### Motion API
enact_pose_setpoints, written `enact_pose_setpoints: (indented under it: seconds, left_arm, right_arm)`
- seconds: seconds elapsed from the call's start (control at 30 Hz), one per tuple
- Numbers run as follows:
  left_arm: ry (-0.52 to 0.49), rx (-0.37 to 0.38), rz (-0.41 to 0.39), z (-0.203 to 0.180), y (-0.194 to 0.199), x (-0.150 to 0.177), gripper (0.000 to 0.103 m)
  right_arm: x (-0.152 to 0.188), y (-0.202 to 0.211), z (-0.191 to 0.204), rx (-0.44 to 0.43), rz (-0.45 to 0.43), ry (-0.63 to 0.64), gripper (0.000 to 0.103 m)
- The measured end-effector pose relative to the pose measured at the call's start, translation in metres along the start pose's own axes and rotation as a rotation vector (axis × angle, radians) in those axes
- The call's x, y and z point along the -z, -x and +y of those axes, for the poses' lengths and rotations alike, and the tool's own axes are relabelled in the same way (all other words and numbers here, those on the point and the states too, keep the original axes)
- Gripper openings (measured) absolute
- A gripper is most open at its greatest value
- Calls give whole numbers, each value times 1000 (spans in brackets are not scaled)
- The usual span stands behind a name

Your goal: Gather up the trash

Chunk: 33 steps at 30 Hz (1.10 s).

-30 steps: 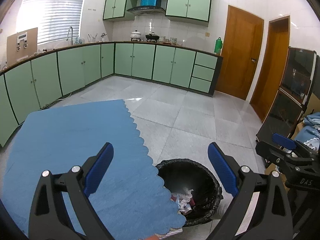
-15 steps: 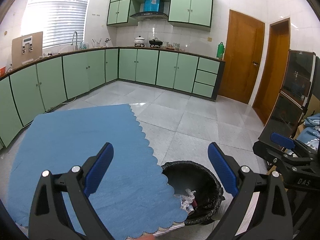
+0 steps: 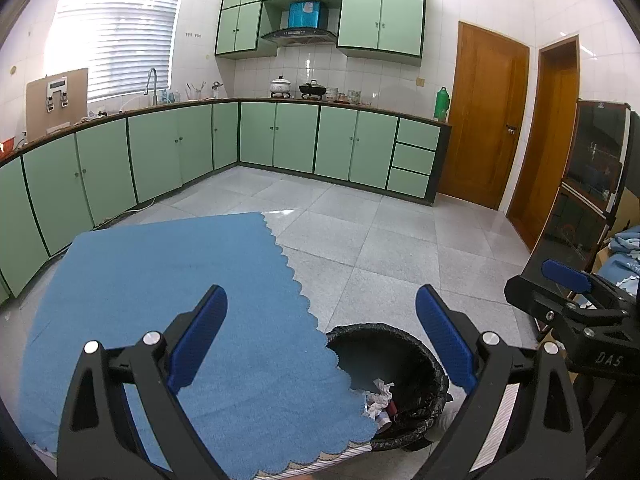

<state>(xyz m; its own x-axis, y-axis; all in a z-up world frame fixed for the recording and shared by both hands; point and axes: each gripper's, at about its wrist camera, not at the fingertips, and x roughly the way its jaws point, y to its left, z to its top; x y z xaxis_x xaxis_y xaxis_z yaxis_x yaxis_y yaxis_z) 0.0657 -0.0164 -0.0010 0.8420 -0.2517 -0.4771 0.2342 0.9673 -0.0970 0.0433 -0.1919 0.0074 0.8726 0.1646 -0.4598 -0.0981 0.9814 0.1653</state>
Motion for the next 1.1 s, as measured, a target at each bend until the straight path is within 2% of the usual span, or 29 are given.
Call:
enact_pose_setpoints:
  seconds: [1.1]
  left_arm:
    - [-4, 1, -5, -1, 3, -1, 92]
  right_arm:
    - [-1, -2, 2, 1, 5, -6, 97]
